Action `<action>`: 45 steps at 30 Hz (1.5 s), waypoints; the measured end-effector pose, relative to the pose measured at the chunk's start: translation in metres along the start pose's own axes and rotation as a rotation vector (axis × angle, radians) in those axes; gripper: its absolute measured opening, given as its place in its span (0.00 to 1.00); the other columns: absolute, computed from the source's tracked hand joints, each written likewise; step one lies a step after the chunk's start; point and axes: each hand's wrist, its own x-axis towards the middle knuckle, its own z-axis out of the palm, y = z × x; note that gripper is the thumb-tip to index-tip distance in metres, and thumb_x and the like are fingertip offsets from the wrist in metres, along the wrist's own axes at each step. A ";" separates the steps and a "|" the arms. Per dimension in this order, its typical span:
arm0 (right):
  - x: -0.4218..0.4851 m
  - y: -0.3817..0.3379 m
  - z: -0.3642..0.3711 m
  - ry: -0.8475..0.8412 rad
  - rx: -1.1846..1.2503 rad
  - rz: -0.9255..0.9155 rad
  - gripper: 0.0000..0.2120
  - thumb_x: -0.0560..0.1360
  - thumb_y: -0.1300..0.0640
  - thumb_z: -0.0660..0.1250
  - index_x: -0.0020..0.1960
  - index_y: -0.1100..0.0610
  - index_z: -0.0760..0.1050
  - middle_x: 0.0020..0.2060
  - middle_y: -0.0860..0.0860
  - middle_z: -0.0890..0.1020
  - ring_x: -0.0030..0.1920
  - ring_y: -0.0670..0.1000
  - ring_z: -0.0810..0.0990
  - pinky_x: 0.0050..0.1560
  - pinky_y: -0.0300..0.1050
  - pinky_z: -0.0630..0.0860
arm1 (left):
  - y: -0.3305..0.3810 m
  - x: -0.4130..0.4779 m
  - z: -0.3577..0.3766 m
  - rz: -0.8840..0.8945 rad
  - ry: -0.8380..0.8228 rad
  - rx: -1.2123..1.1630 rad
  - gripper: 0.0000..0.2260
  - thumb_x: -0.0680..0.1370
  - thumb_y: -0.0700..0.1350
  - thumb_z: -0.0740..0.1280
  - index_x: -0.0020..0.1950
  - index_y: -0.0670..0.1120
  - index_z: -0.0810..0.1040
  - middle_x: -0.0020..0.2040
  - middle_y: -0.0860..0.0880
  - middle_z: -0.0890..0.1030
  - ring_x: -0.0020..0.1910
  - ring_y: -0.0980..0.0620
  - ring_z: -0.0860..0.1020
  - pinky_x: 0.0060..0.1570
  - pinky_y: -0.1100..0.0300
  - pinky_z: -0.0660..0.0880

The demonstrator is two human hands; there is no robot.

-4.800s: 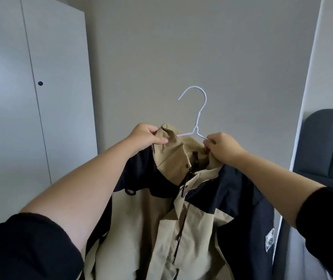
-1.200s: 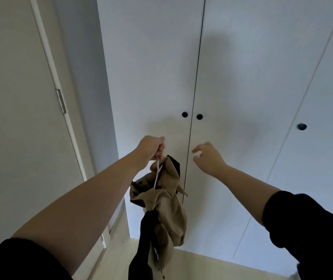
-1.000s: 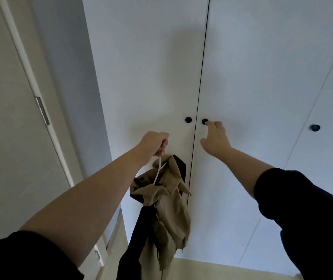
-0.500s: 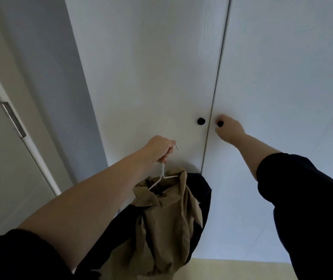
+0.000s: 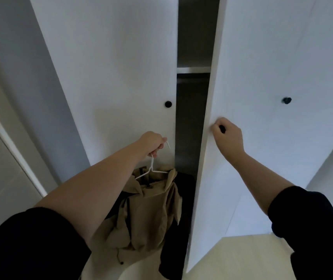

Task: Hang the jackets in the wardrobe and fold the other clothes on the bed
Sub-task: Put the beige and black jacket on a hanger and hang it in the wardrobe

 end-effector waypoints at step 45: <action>-0.136 0.092 -0.196 -0.896 -0.333 0.364 0.07 0.75 0.49 0.67 0.42 0.50 0.73 0.42 0.46 0.76 0.47 0.50 0.76 0.43 0.38 0.70 | 0.129 -0.153 0.239 0.010 -0.354 -1.018 0.10 0.81 0.34 0.49 0.47 0.39 0.69 0.38 0.42 0.76 0.39 0.44 0.79 0.30 0.61 0.76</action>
